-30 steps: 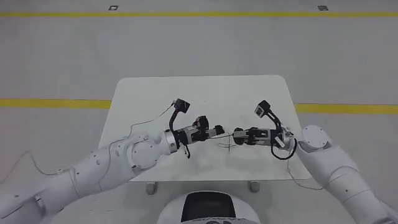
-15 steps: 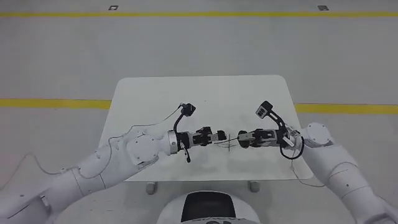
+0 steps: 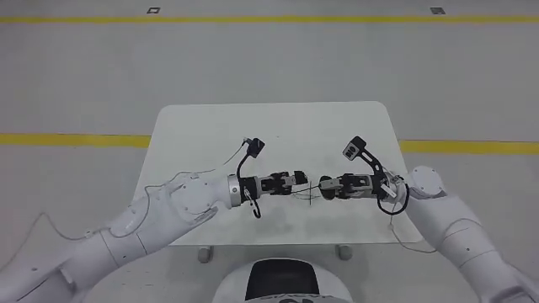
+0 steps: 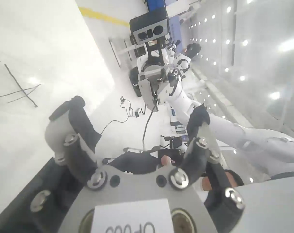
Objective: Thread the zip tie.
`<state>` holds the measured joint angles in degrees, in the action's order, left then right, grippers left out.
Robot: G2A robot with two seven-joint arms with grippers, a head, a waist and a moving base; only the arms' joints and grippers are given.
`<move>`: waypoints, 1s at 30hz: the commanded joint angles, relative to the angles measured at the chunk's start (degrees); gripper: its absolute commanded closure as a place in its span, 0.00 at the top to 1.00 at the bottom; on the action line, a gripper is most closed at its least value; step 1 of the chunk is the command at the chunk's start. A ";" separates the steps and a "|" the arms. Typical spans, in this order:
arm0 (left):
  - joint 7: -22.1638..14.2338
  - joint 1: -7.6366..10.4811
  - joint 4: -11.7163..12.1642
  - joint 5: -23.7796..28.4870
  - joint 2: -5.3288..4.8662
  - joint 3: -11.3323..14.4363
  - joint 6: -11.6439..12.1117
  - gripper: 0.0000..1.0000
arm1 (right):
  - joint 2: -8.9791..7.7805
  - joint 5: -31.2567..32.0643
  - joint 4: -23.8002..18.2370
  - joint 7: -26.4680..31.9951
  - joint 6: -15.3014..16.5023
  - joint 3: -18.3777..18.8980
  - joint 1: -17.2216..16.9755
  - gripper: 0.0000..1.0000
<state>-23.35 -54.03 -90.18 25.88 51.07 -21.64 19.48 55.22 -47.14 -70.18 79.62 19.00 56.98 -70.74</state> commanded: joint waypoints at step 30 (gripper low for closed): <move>-4.65 -2.88 -1.37 10.02 1.52 -2.56 -6.63 1.00 | 0.44 4.13 -5.58 -8.62 -0.61 0.97 -2.81 0.00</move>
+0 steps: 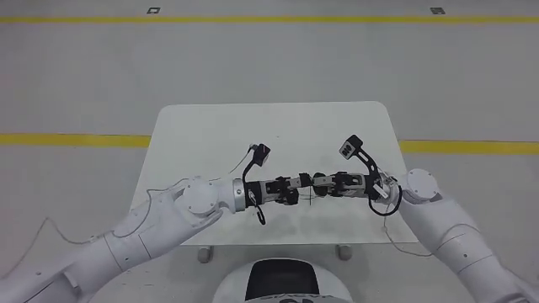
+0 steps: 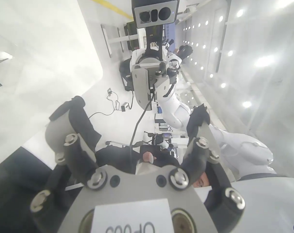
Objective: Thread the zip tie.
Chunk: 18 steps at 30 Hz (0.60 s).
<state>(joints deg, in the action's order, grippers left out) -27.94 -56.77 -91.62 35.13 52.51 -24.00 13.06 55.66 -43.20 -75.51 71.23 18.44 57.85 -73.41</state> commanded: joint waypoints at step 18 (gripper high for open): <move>-1.58 -1.72 0.67 3.35 1.20 -2.14 -1.74 1.00 | 0.14 0.96 -2.96 -1.70 -0.32 1.41 -2.16 0.00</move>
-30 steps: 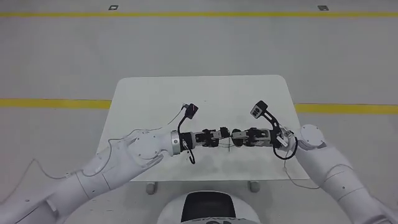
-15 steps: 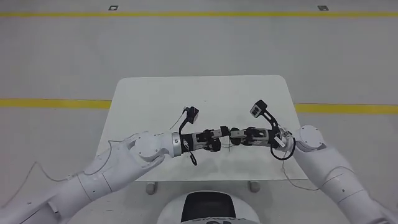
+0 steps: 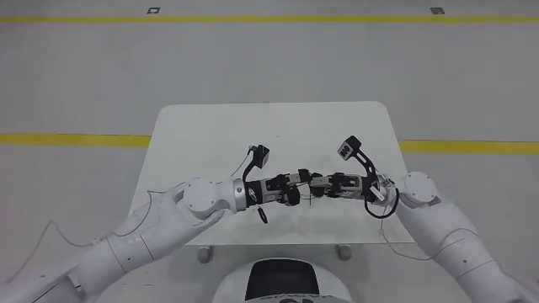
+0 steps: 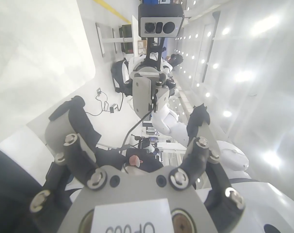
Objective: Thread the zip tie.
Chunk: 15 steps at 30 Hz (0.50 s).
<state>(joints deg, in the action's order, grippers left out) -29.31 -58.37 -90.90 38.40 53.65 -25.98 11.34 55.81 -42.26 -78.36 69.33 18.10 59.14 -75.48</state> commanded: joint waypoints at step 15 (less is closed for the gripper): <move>-3.39 -2.41 0.39 2.33 0.37 -3.69 0.00 1.00 | 0.03 -0.47 -1.35 1.82 0.87 2.23 -1.68 0.00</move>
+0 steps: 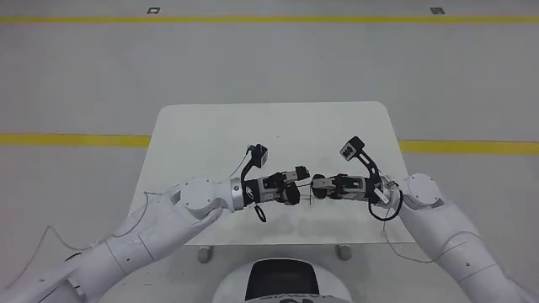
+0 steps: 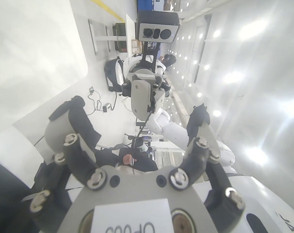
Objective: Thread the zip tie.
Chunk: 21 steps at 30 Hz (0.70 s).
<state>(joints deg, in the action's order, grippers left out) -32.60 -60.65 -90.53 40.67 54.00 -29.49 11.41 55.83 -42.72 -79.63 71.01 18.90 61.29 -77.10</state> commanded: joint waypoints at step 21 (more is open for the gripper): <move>-2.66 -1.87 0.39 -0.23 1.37 -2.50 -0.67 0.50 | 0.69 0.43 0.91 1.24 -1.02 0.23 0.06 0.00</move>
<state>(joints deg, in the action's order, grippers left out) -35.22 -62.47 -90.17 40.52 55.32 -31.91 10.79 56.50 -42.36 -78.83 72.28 17.93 61.51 -77.07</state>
